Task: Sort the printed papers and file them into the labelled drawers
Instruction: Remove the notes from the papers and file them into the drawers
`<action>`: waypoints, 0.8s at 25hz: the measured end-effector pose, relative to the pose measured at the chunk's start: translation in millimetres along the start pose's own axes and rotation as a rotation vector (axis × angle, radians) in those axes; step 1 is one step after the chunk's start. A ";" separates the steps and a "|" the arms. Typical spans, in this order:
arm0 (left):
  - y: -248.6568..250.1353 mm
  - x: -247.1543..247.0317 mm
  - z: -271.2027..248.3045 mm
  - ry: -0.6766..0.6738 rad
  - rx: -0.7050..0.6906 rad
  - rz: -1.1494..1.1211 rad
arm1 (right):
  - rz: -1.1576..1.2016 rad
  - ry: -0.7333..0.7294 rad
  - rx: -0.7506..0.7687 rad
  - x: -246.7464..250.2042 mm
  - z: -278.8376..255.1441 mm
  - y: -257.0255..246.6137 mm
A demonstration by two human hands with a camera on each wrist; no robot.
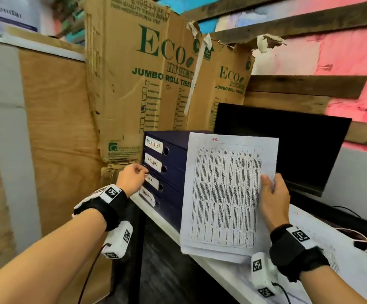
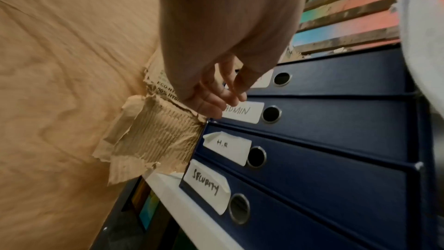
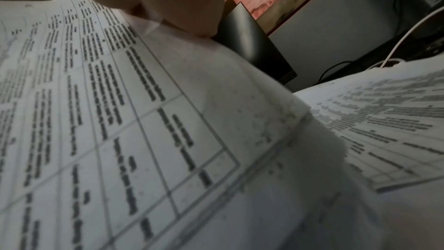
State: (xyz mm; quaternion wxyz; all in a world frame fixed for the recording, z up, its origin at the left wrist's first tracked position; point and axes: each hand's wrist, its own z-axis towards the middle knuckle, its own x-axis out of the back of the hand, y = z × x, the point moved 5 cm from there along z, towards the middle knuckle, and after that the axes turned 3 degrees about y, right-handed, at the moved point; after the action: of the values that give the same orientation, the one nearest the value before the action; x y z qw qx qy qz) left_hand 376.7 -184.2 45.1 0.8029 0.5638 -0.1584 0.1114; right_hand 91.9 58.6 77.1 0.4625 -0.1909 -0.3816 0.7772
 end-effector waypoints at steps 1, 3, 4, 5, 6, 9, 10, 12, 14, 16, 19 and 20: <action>-7.7 -1.8 -0.9 -0.010 0.000 0.024 | -0.008 0.002 0.012 2.5 -1.4 0.6; -15.4 -12.0 -1.9 -0.070 -0.024 0.048 | -0.020 0.007 0.017 2.9 -4.2 4.9; -17.0 -19.4 -1.1 -0.115 -0.054 0.059 | -0.023 0.008 0.012 0.7 -5.9 7.8; -16.5 -26.9 -1.1 -0.162 -0.088 0.089 | -0.024 0.006 0.008 -2.7 -8.0 10.2; -15.8 -34.2 -0.3 -0.204 -0.124 0.127 | -0.026 0.001 0.005 -6.8 -9.8 12.7; -16.6 -40.0 -1.3 -0.244 -0.170 0.205 | -0.034 -0.029 -0.008 -21.8 -15.4 18.1; -22.1 -37.3 -0.1 -0.229 -0.161 0.223 | -0.032 -0.039 -0.010 -26.5 -16.5 20.1; -40.9 -30.3 2.4 -0.228 -0.110 0.284 | -0.038 -0.049 -0.016 -36.3 -17.6 25.9; -57.5 -27.4 0.6 -0.284 -0.073 0.329 | -0.043 -0.056 -0.034 -45.6 -19.1 33.6; -61.9 -34.3 -2.2 -0.341 -0.105 0.320 | -0.033 -0.058 -0.056 -52.1 -21.7 38.9; -52.5 -59.0 -6.5 -0.417 -0.147 0.321 | -0.022 -0.054 -0.075 -53.6 -24.5 40.5; -52.7 -67.5 -5.9 -0.439 -0.141 0.337 | -0.023 -0.051 -0.078 -52.8 -24.7 40.1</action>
State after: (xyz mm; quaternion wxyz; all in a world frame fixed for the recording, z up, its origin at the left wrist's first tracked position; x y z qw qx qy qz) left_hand 333.9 -196.5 -28.2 0.7567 0.4830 -0.4273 0.1076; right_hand 111.4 12.0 27.6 0.4539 -0.1845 -0.4254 0.7609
